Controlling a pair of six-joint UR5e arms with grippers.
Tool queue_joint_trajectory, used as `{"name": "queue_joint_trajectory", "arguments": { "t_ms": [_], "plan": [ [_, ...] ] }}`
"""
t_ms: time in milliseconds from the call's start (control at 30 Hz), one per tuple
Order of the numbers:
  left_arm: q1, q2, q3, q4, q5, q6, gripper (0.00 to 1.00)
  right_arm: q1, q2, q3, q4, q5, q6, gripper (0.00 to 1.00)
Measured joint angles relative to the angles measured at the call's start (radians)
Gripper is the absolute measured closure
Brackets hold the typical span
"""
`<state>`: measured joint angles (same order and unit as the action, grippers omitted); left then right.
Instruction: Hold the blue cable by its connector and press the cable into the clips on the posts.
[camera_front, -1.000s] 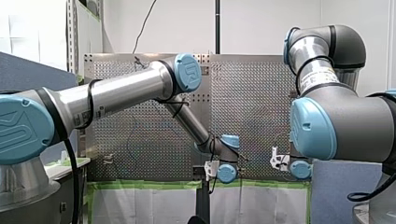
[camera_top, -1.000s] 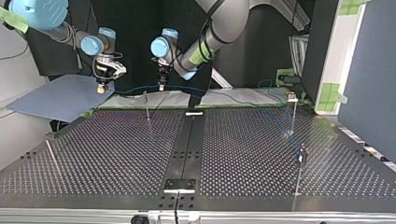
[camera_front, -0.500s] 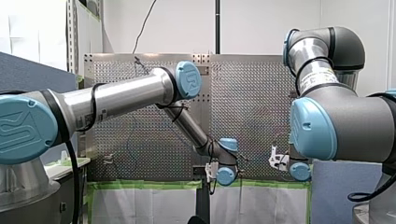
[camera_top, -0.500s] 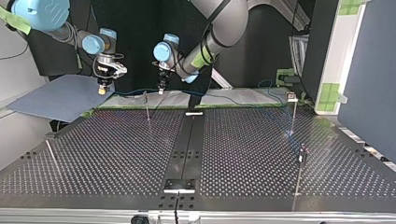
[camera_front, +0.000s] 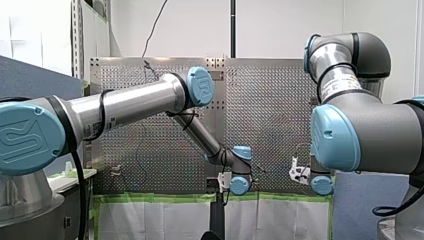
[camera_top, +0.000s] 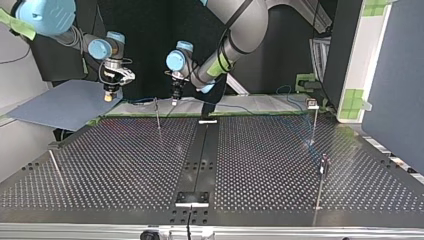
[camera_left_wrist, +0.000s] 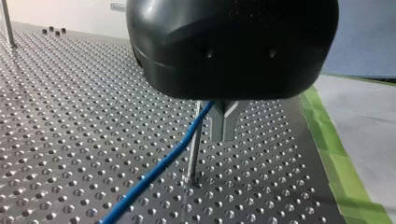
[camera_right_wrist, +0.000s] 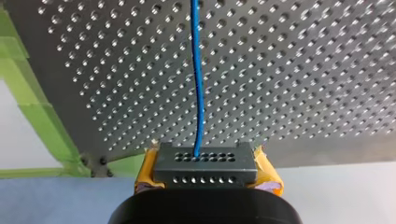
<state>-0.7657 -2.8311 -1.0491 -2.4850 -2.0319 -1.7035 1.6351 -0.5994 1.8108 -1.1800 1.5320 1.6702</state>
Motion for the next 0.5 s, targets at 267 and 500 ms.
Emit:
{"name": "queue_joint_trajectory", "arguments": {
  "t_ms": [267, 500],
  "plan": [
    [0.009, 0.000, 0.007, 0.000, 0.009, 0.001, 1.00, -0.002, 0.034, -0.037, 0.024, 0.008, -0.012, 1.00],
    [0.019, -0.001, 0.027, 0.000, 0.025, 0.010, 1.00, -0.002, 0.037, -0.045, 0.022, 0.003, -0.010, 1.00]
  ]
}}
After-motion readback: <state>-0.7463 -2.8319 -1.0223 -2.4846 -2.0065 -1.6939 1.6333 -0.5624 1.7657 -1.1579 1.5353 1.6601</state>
